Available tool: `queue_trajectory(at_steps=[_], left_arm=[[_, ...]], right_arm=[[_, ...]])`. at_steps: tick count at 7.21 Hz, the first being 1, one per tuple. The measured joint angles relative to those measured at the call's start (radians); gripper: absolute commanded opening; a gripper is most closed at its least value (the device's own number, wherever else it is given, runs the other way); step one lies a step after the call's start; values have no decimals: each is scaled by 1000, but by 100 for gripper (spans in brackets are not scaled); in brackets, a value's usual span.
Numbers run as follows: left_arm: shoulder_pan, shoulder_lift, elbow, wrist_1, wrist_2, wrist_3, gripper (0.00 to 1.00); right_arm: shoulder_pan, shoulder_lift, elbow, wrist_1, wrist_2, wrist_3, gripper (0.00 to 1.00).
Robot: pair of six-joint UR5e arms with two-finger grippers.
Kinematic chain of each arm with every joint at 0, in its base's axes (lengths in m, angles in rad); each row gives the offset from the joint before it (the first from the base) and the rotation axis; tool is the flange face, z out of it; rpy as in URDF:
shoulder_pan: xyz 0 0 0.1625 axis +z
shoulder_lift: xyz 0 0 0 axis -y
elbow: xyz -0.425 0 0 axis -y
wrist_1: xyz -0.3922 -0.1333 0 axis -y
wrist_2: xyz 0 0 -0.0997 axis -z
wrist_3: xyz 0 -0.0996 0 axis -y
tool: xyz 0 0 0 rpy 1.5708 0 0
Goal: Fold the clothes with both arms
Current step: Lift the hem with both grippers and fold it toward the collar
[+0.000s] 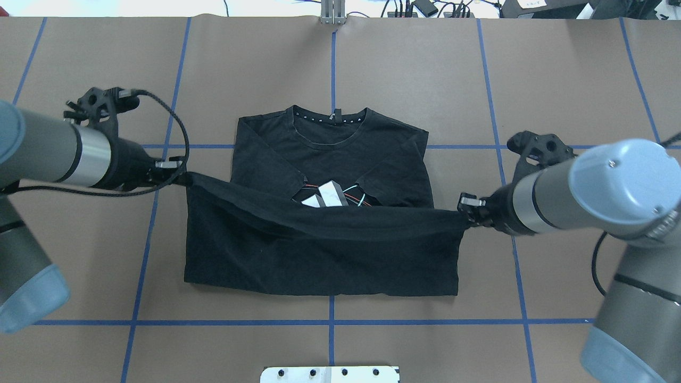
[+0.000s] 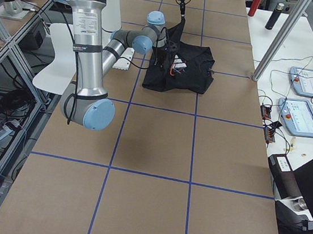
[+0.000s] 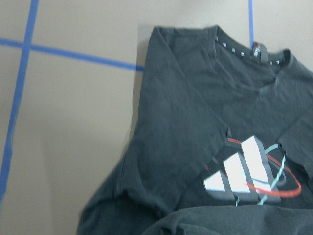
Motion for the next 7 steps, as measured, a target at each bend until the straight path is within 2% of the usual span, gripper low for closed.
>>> queue_trajectory(at_steps=[7], left_arm=[[-57, -209, 354, -32, 94, 137, 0]], right_arm=[[159, 230, -344, 7, 18, -159, 0]])
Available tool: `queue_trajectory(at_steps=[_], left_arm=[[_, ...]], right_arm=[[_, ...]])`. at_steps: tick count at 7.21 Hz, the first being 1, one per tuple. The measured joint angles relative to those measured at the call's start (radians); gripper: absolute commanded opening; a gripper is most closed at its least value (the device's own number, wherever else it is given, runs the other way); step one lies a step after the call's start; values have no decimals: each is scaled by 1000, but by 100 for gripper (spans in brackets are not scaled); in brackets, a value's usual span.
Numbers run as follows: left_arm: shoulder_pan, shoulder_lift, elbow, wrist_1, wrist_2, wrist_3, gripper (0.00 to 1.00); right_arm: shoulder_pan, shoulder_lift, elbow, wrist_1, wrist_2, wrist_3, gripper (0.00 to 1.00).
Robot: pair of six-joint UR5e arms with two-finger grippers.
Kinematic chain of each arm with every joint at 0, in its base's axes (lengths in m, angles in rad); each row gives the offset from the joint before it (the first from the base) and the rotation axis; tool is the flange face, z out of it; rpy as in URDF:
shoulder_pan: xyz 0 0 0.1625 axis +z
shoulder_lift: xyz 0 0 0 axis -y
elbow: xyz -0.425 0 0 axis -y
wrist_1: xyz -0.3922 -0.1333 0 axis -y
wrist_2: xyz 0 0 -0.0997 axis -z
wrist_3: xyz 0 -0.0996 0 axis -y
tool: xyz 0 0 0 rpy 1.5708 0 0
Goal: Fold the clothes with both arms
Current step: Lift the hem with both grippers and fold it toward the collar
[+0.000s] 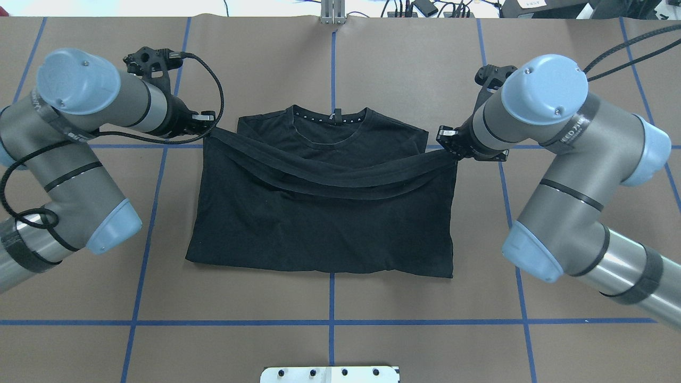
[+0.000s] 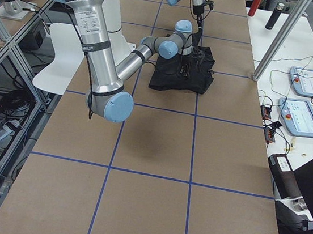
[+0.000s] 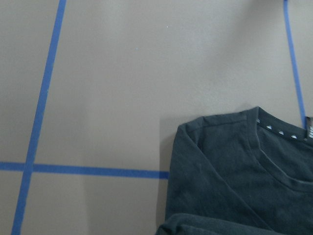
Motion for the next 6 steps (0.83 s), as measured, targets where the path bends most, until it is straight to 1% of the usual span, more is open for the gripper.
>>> queue_trajectory(at_steps=[2, 5, 6], left_arm=[[-12, -20, 80, -58, 11, 20, 0], [-26, -31, 174, -137, 13, 25, 0], [-28, -47, 213, -158, 13, 25, 0]], right_arm=[[29, 53, -87, 3, 2, -27, 0], [51, 77, -165, 6, 3, -67, 0], [53, 100, -204, 7, 2, -74, 0]])
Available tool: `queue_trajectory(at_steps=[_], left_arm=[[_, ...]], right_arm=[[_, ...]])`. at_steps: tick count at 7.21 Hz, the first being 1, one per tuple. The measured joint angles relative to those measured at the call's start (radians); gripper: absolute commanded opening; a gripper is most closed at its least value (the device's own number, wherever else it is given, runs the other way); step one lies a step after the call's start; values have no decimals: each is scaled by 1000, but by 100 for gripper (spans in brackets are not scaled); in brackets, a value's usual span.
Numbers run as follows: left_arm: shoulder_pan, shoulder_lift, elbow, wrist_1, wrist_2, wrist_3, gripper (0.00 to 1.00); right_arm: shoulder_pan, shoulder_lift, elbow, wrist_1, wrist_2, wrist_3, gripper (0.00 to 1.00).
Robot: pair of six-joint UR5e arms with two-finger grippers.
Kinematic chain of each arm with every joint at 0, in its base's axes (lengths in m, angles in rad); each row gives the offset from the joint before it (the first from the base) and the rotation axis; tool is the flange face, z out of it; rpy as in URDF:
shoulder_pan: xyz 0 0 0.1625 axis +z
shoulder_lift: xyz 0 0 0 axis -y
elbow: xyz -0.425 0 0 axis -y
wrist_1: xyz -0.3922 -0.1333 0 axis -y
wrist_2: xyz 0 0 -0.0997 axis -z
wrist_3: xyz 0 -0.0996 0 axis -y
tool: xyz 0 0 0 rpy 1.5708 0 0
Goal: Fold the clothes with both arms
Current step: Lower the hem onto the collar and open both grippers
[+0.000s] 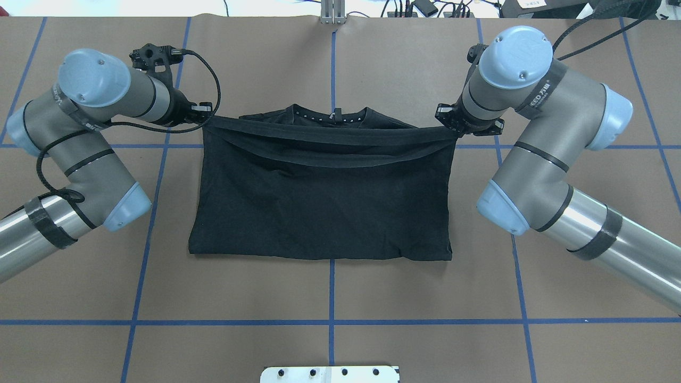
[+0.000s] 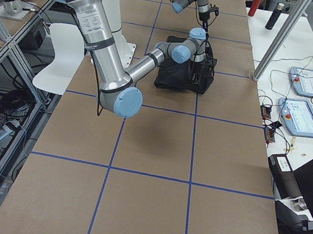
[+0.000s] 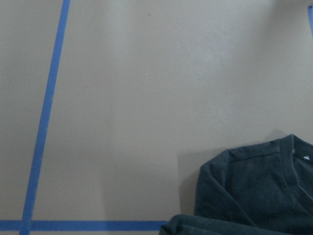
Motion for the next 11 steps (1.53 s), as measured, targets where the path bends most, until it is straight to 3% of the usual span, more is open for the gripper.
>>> queue_trajectory(at_steps=[3, 5, 6, 7, 8, 9, 11], left_arm=[[-1, -59, 101, -38, 2, 0, 0], [-4, -65, 128, -75, 2, 15, 3], [-11, -66, 131, -89, 1, 52, 22], [-19, -66, 133, -94, 0, 83, 54], [-24, -66, 133, -96, -1, 102, 95], [-26, -65, 133, -97, -3, 121, 100], [-33, -58, 120, -99, -15, 168, 100]], right_arm=[[2, 80, -125, 1, 0, -9, 0], [4, 91, -154, 2, 0, -33, 0], [9, 90, -156, 1, 1, -58, 0], [13, 87, -157, 1, 3, -76, 14], [15, 84, -157, 1, 7, -84, 59], [18, 82, -157, 0, 12, -88, 99], [37, 80, -155, -2, 47, -114, 99]])
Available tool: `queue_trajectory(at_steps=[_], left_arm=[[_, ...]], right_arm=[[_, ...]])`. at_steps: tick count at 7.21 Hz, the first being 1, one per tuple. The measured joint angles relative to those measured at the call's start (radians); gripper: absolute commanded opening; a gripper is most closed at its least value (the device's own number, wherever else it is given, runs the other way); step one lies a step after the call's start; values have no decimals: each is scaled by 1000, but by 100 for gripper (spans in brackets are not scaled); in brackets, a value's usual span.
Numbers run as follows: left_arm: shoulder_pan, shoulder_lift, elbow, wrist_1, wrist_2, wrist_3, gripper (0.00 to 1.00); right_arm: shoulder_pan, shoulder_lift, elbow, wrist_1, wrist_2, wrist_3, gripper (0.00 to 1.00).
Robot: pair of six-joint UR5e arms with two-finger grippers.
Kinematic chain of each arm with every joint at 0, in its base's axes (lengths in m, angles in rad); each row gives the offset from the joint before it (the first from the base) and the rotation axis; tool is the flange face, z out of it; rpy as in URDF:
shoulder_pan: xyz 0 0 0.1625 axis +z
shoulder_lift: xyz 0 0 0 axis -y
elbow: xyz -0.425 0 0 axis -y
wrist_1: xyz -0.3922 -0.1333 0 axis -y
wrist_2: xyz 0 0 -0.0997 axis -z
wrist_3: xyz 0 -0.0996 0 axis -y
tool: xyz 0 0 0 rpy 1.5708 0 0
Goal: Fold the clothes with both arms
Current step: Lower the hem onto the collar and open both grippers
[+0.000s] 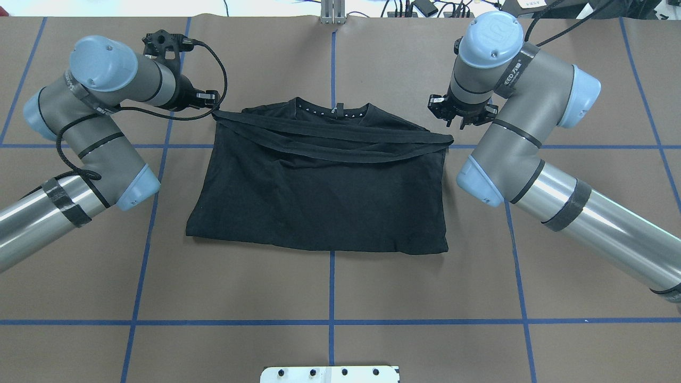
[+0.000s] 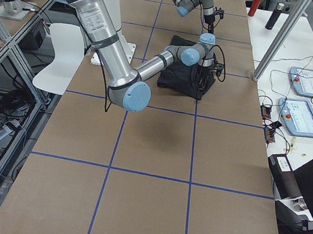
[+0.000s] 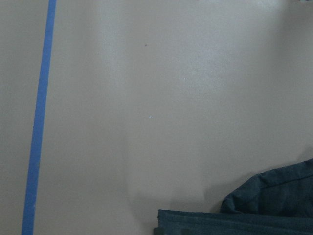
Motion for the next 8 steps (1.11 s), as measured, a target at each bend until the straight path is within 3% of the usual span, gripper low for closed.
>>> queue_trajectory(at_steps=[2, 5, 8], left_arm=[[-5, 71, -93, 1, -71, 28, 100], [25, 244, -302, -3, -162, -2, 100], [188, 355, -347, -158, -109, -171, 100]], right_arm=[[40, -17, 26, -3, 106, -83, 99], [47, -132, 169, 1, 142, -140, 99], [35, -162, 222, 2, 144, -137, 99]])
